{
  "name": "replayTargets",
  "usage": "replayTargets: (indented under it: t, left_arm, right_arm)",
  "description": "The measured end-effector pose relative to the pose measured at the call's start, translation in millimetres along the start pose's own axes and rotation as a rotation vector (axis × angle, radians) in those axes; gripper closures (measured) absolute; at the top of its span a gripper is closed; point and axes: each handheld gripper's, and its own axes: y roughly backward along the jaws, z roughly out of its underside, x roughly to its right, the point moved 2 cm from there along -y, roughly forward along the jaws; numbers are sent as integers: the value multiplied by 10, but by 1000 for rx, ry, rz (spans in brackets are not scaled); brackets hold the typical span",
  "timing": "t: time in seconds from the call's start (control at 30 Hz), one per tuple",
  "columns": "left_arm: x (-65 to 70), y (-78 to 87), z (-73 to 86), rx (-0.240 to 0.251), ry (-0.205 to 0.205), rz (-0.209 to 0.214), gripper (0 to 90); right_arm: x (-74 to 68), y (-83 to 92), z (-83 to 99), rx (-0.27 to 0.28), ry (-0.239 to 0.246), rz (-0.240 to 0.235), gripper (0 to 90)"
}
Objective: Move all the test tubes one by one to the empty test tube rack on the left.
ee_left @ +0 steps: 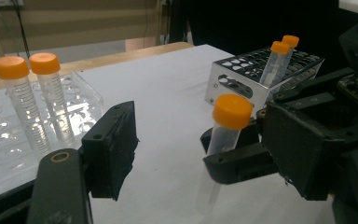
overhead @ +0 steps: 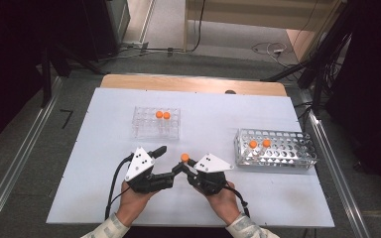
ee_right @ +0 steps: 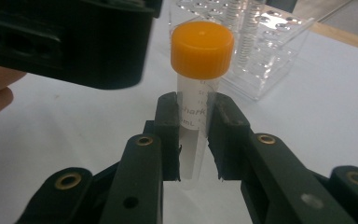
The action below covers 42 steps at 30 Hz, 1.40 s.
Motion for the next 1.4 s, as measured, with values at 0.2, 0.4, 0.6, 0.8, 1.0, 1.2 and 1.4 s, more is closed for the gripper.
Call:
replayTargets:
  t: [0.2, 0.4, 0.6, 0.8, 1.0, 1.2, 1.4]
  left_arm:
    - [26, -3, 7, 2, -21, 32, 439]
    - [17, 4, 10, 5, -32, 33, 565]
    - [7, 4, 19, -2, -40, 21, 658]
    - [9, -10, 31, -11, -46, 19, 688]
    - [-8, -6, 27, -11, -40, 11, 699]
    - [-160, 47, -14, -5, -3, -22, 700]
    - [-400, 119, -112, 13, 48, -83, 700]
  right_arm:
    - [-91, -67, -54, 1, 13, -23, 721]
    - [-156, -105, -80, -1, 19, -43, 721]
    - [-175, -118, -90, 1, 9, -51, 721]
    - [-172, -118, -90, -1, 14, -51, 721]
    - [-164, -110, -88, -7, 5, -59, 619]
    - [-84, -9, -45, -17, 9, -61, 416]
    - [122, 201, 96, -39, -8, -21, 333]
